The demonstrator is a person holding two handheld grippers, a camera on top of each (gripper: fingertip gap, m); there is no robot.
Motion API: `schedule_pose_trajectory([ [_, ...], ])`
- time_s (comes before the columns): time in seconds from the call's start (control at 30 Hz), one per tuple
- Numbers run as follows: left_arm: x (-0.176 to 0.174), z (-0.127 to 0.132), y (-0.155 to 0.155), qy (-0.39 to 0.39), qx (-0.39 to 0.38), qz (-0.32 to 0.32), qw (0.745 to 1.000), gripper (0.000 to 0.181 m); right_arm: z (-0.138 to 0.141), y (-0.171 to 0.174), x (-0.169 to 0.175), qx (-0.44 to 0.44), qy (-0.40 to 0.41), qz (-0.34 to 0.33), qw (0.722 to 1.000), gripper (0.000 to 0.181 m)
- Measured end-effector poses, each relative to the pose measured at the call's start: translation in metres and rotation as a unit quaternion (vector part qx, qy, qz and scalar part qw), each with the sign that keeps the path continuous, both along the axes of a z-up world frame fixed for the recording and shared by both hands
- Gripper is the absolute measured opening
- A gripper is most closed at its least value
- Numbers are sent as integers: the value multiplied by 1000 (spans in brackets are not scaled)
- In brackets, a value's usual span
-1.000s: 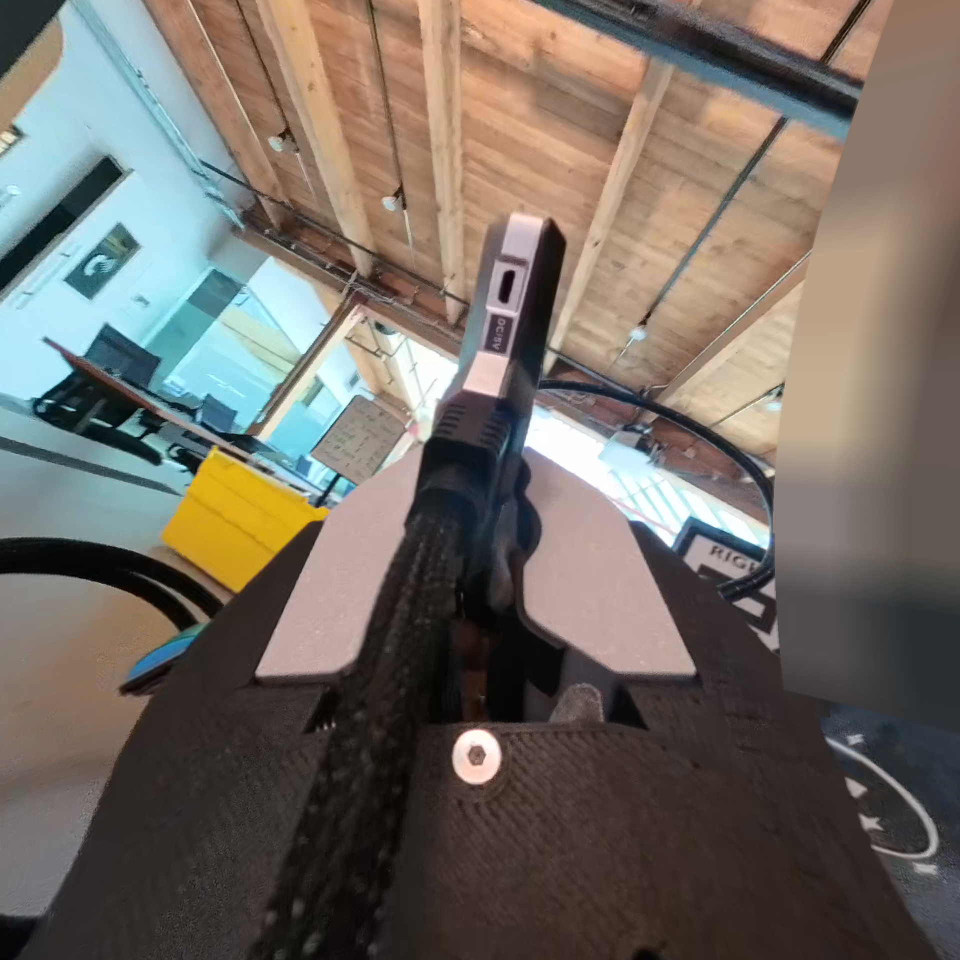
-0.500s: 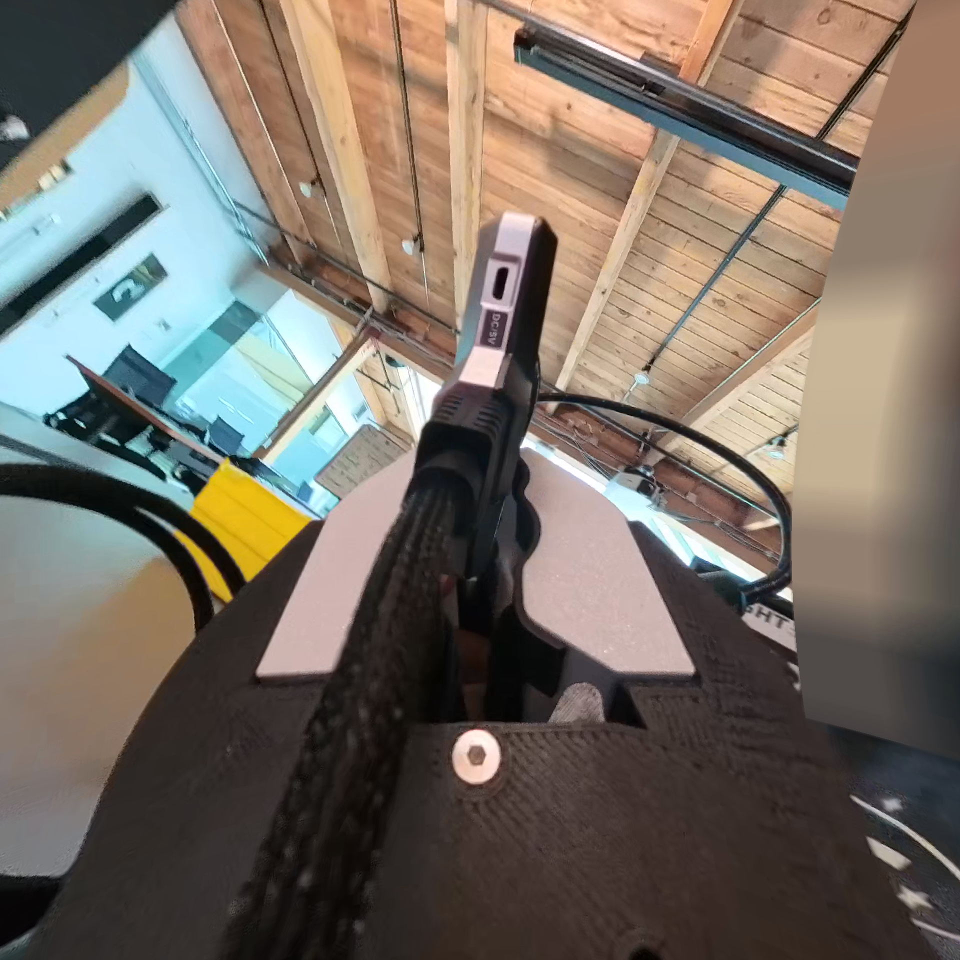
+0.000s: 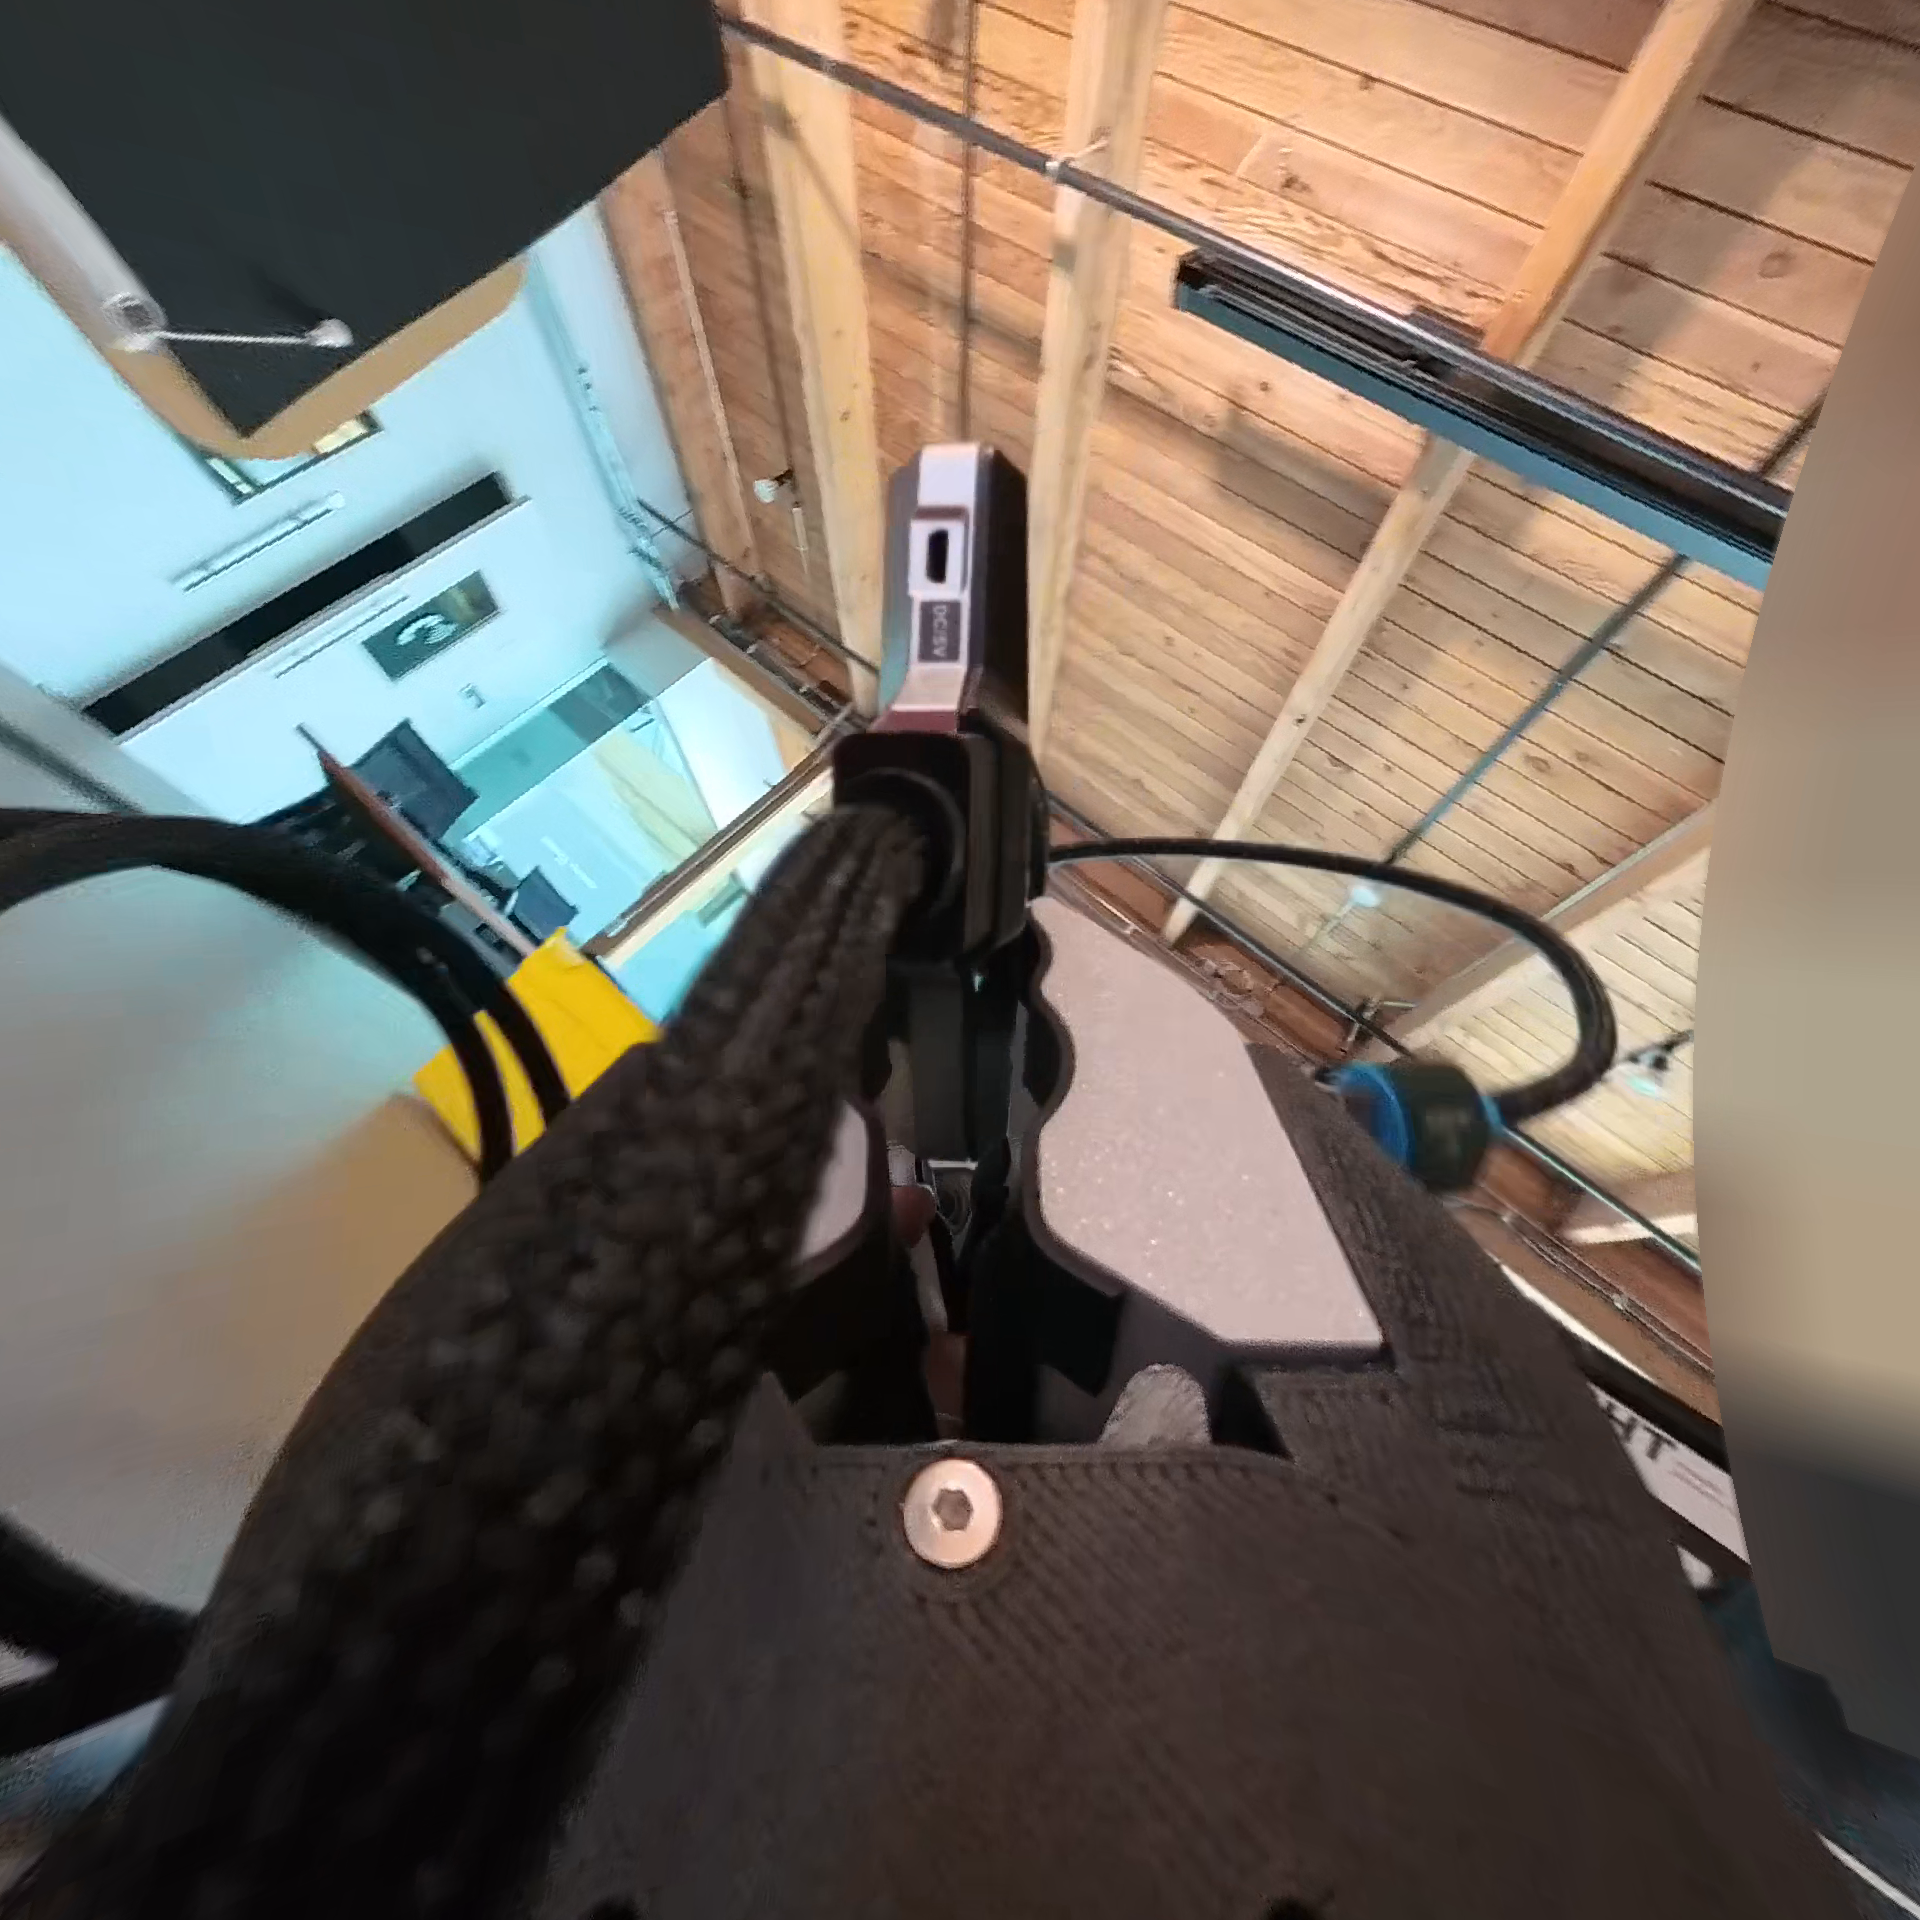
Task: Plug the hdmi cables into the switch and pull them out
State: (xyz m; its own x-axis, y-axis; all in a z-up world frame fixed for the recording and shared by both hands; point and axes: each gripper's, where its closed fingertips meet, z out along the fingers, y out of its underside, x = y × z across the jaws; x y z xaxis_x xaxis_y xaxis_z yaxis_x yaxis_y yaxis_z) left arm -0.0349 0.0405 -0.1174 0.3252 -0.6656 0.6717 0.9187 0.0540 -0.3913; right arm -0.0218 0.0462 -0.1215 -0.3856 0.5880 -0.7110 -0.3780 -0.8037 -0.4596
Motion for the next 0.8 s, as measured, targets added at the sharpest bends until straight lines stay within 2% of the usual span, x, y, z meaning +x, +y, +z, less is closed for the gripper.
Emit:
schedule_pose_trajectory([
  [0.03,0,-2,2,0,-7,2,1000,17,-2,2,1,-3,-4,-6,1000,11],
  [0.7,-2,10,-10,-6,43,6,999,16,14,-4,8,33,22,-21,999,9],
  [0.8,-8,12,-12,-28,53,9,998,18,18,-1,11,18,47,-23,998,9],
])
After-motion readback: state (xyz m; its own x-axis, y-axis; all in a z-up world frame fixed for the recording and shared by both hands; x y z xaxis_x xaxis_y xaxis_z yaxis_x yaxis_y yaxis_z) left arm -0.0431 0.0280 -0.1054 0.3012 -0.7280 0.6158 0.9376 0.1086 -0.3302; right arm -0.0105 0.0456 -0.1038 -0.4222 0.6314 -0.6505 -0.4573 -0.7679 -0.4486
